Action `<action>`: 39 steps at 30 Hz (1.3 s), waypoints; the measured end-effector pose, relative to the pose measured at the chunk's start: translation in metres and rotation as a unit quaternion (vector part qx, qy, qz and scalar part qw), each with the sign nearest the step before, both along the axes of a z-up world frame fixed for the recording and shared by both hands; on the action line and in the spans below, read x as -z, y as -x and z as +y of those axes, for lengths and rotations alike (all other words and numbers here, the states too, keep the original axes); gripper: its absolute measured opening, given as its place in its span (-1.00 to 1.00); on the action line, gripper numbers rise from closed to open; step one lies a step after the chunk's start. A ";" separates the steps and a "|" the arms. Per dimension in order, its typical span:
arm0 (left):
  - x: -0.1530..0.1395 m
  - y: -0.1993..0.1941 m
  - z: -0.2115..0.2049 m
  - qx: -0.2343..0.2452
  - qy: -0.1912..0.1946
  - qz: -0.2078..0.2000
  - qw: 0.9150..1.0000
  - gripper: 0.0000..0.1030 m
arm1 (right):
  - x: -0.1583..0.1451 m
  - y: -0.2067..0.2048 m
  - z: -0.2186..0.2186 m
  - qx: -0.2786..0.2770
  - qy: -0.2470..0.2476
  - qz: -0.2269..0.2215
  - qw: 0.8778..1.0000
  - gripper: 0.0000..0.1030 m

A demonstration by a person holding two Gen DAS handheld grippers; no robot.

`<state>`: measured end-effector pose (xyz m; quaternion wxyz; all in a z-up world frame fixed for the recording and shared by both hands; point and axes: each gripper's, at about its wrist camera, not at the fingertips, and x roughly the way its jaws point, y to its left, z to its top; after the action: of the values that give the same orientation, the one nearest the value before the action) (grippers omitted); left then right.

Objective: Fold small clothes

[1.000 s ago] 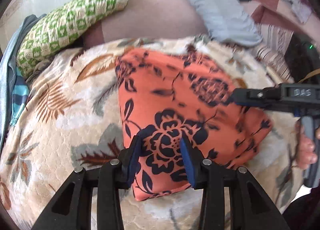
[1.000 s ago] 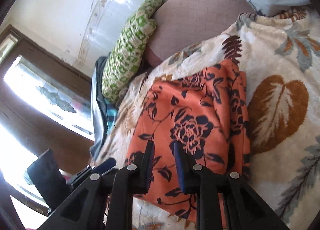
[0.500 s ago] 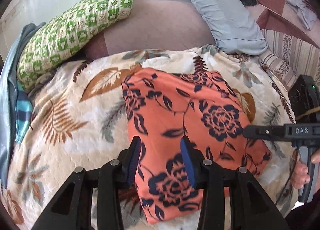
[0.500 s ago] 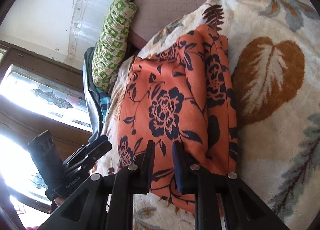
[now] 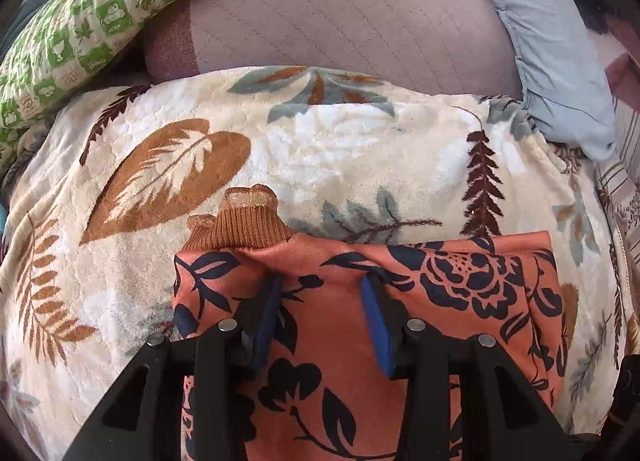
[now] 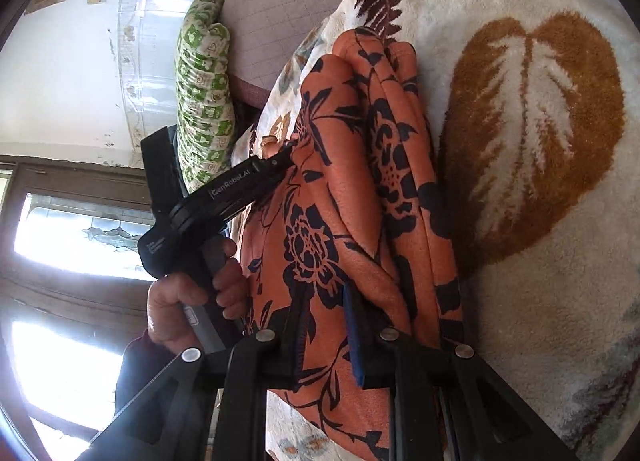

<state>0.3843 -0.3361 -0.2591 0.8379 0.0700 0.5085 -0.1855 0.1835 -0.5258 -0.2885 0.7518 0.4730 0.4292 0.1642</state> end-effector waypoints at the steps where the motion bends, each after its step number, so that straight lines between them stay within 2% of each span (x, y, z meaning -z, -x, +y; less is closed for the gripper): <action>1: -0.002 0.004 0.002 0.007 0.004 -0.005 1.000 -0.17 | 0.000 0.002 -0.001 -0.001 0.001 0.000 1.000 -0.60; 6: -0.025 0.039 0.036 0.032 0.081 -0.015 0.996 -0.17 | -0.002 0.000 0.004 0.003 0.004 -0.002 1.000 -0.60; 9: -0.033 0.070 0.057 0.049 0.089 -0.028 0.994 -0.16 | -0.003 0.000 0.006 0.007 0.007 -0.001 1.000 -0.60; 10: -0.032 0.082 0.059 0.061 0.074 -0.039 0.995 -0.16 | -0.004 -0.003 0.009 0.009 0.009 0.000 1.000 -0.60; 11: -0.029 0.094 0.056 0.081 0.041 -0.059 0.994 -0.16 | -0.004 -0.003 0.010 0.010 0.009 0.001 1.000 -0.60; 12: -0.024 0.107 0.051 0.105 -0.009 -0.089 0.990 -0.15 | -0.003 -0.004 0.011 0.011 0.009 0.002 1.000 -0.60; 14: -0.013 0.134 0.036 0.147 -0.104 -0.161 0.970 -0.11 | -0.003 -0.003 0.012 0.011 0.011 0.004 1.000 -0.60; 15: -0.012 0.142 0.030 0.152 -0.128 -0.183 0.963 -0.11 | -0.003 -0.004 0.013 0.011 0.014 0.005 1.000 -0.60; 16: -0.014 0.144 0.027 0.146 -0.133 -0.185 0.963 -0.11 | -0.004 -0.004 0.013 0.012 0.018 0.005 1.000 -0.60; 18: -0.021 0.140 0.030 0.121 -0.106 -0.162 0.974 -0.07 | -0.006 -0.003 0.013 0.014 0.021 0.004 1.000 -0.60; 20: -0.028 0.139 0.037 0.098 -0.083 -0.149 0.980 -0.05 | -0.009 -0.003 0.014 0.015 0.029 0.002 0.999 -0.60; 22: -0.034 0.144 0.041 0.090 -0.077 -0.155 0.981 -0.05 | -0.018 -0.003 0.017 0.016 0.053 -0.007 0.998 -0.60; 24: -0.034 0.148 0.043 0.086 -0.079 -0.160 0.980 -0.04 | -0.031 -0.003 0.022 0.019 0.087 -0.035 0.995 -0.60; 28: -0.029 0.153 0.045 0.082 -0.084 -0.161 0.980 -0.02 | -0.042 -0.006 0.027 0.032 0.088 -0.065 0.993 -0.57; 30: -0.027 0.153 0.047 0.080 -0.084 -0.161 0.980 0.01 | -0.043 -0.010 0.029 0.049 0.096 -0.062 0.992 -0.57; 34: -0.024 0.151 0.053 0.074 -0.075 -0.156 0.982 0.08 | -0.025 -0.022 0.030 0.057 0.103 -0.014 0.993 -0.59; 39: -0.022 0.149 0.056 0.069 -0.067 -0.152 0.984 0.13 | -0.033 -0.024 0.032 0.069 0.121 -0.036 0.990 -0.59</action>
<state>0.2357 -0.2803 -0.2373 0.8843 0.1878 0.3801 -0.1954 0.2074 -0.4935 -0.2551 0.8281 0.4005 0.3848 0.0759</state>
